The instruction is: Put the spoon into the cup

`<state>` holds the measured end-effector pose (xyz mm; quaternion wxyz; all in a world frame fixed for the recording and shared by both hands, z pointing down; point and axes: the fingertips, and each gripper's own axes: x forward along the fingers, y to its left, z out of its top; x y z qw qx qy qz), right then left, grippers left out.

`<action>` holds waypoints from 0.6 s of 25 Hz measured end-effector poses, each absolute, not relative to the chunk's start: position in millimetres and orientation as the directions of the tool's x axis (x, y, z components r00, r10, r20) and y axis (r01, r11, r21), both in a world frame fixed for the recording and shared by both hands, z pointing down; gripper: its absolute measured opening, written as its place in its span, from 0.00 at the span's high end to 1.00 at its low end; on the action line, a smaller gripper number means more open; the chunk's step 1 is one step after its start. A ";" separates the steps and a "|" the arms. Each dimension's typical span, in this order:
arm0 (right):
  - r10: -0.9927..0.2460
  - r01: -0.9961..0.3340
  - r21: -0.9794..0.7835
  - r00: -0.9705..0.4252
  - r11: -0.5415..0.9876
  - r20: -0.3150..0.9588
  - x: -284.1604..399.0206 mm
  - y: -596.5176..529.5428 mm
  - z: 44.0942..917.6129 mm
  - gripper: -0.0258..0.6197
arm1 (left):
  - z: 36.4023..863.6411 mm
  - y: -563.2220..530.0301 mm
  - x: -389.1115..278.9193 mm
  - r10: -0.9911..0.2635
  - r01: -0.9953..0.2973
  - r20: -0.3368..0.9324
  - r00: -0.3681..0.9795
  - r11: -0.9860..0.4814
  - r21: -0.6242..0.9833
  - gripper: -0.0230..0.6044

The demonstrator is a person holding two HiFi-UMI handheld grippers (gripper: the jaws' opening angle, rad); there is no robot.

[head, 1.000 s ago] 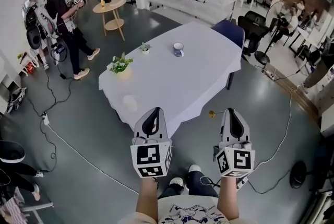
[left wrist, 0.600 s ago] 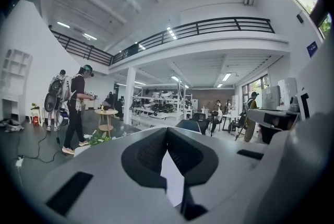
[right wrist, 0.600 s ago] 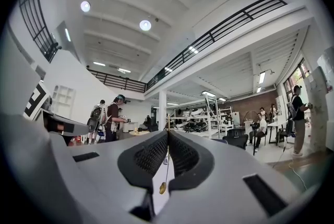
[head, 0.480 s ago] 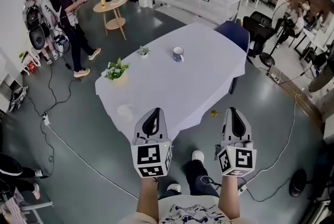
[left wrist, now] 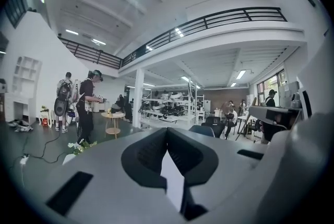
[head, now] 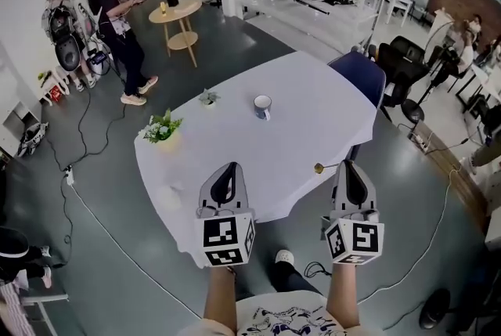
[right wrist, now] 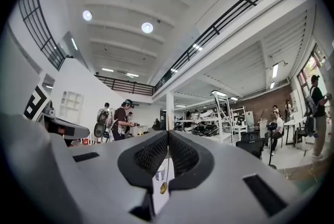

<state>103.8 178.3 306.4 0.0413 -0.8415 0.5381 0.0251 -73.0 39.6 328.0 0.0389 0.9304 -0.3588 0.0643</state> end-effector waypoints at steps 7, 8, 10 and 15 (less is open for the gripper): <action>-0.923 -0.928 -0.042 0.374 -0.371 -0.093 181.3 147.6 308.7 0.93 | 331.2 14.9 -5.8 -0.704 -0.714 0.146 0.695 -0.700 0.022 0.94; -0.924 -0.929 -0.046 0.371 -0.368 -0.091 189.7 144.3 312.4 0.93 | 334.2 12.9 1.1 -0.707 -0.717 0.149 0.691 -0.697 0.019 0.94; -0.927 -0.930 -0.054 0.367 -0.363 -0.083 203.1 137.2 319.5 0.93 | 340.3 8.5 11.7 -0.712 -0.722 0.159 0.685 -0.691 0.016 0.94; -0.936 -0.937 -0.062 0.348 -0.344 -0.064 221.8 116.0 329.8 0.93 | 349.9 -10.5 27.9 -0.723 -0.738 0.184 0.666 -0.675 0.018 0.94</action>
